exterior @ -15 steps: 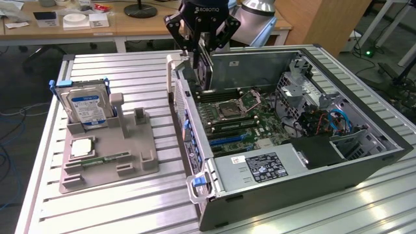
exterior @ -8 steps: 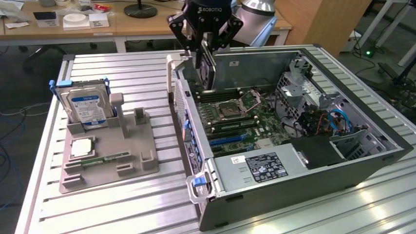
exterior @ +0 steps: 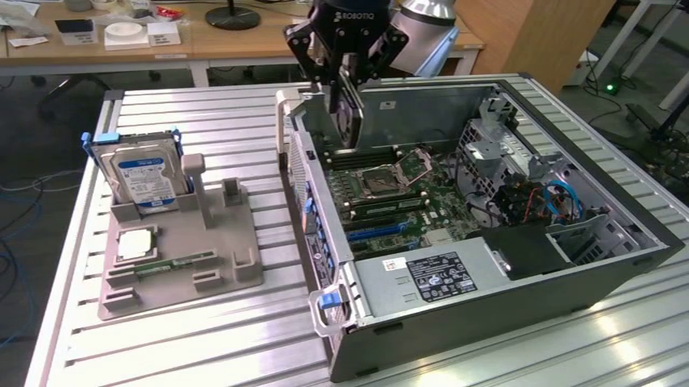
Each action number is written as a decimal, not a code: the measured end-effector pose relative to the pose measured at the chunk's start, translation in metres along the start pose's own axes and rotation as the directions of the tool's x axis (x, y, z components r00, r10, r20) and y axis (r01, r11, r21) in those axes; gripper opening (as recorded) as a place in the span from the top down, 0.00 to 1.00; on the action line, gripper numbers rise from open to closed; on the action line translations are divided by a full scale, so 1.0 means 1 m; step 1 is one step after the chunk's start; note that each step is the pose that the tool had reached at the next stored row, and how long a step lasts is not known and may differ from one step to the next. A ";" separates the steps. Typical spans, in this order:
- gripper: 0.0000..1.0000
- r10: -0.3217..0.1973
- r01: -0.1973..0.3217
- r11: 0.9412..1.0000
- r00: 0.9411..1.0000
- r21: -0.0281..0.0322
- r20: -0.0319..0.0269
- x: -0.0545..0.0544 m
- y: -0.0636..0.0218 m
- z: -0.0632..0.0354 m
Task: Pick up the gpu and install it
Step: 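Pick up the gpu and move the gpu toward the slot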
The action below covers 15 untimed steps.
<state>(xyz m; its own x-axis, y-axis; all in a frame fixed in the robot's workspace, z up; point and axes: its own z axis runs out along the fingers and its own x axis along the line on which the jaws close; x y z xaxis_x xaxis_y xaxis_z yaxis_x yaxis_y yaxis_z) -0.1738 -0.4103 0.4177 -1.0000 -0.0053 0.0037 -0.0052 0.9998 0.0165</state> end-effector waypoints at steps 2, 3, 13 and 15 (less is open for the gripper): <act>0.72 0.000 0.000 1.000 1.000 0.000 0.000 -0.002 0.0000 0.0000; 0.72 0.000 0.000 1.000 1.000 0.000 0.000 -0.003 0.0000 0.0000; 0.72 0.000 0.000 1.000 1.000 0.000 0.000 -0.012 -0.0001 0.0000; 0.72 0.000 0.000 1.000 1.000 0.000 0.000 -0.014 -0.0001 0.0000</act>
<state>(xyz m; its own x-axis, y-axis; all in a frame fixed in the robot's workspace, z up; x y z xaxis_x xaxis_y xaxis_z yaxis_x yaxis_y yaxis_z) -0.1596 -0.4103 0.4176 -1.0000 -0.0053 0.0037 -0.0053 0.9999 0.0165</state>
